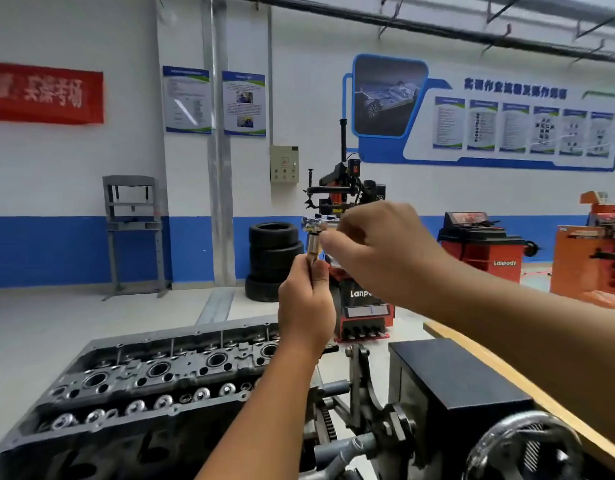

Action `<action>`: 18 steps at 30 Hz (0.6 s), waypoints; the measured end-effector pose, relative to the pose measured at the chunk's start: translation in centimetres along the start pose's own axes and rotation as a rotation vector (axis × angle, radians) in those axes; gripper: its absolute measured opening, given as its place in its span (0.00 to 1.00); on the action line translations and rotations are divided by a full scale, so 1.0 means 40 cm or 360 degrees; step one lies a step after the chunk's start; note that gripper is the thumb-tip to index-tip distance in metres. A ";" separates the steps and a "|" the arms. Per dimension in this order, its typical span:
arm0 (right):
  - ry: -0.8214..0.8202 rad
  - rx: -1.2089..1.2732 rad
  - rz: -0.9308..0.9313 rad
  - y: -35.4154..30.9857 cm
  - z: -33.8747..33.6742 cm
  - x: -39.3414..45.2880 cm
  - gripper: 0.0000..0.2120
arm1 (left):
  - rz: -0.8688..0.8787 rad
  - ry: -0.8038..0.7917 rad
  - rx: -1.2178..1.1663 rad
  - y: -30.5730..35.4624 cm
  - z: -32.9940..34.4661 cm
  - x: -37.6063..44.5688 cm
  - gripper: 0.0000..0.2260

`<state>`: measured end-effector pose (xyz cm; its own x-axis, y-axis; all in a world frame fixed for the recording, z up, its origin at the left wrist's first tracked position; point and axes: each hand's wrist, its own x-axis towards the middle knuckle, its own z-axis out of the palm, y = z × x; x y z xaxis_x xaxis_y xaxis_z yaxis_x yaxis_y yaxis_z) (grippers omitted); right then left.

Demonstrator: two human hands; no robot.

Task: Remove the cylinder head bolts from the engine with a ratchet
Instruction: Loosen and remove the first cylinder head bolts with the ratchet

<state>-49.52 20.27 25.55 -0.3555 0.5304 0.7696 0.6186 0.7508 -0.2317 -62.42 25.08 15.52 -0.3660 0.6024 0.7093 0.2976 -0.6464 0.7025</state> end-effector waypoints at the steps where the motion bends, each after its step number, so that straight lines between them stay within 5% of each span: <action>1: -0.0123 0.0378 0.0283 -0.017 0.022 -0.005 0.20 | -0.0003 0.0015 0.0027 0.005 0.006 -0.001 0.10; 4: -0.0170 0.1383 0.1315 -0.014 0.064 0.034 0.30 | 0.0060 -0.0001 0.0029 0.009 0.008 -0.012 0.12; 7: 0.0080 0.2458 0.1624 -0.012 0.078 0.089 0.25 | 0.0046 -0.0152 -0.0224 0.006 -0.013 -0.007 0.15; 11: 0.0267 0.3200 0.1356 -0.034 0.145 0.135 0.15 | -0.0103 -0.0314 -0.0485 0.004 -0.048 0.002 0.19; 16: -0.0158 0.3131 0.0730 -0.032 0.216 0.114 0.07 | -0.0143 -0.0191 -0.0567 -0.013 -0.070 -0.001 0.22; 18: -0.0136 0.2883 0.0516 -0.036 0.231 0.104 0.04 | -0.0178 -0.0126 -0.0629 -0.018 -0.067 0.004 0.23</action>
<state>-58.35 25.03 23.57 -0.4564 0.6959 0.5544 -0.7399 0.0492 -0.6709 -65.05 24.38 14.97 -0.3033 0.7033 0.6430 -0.1073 -0.6957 0.7103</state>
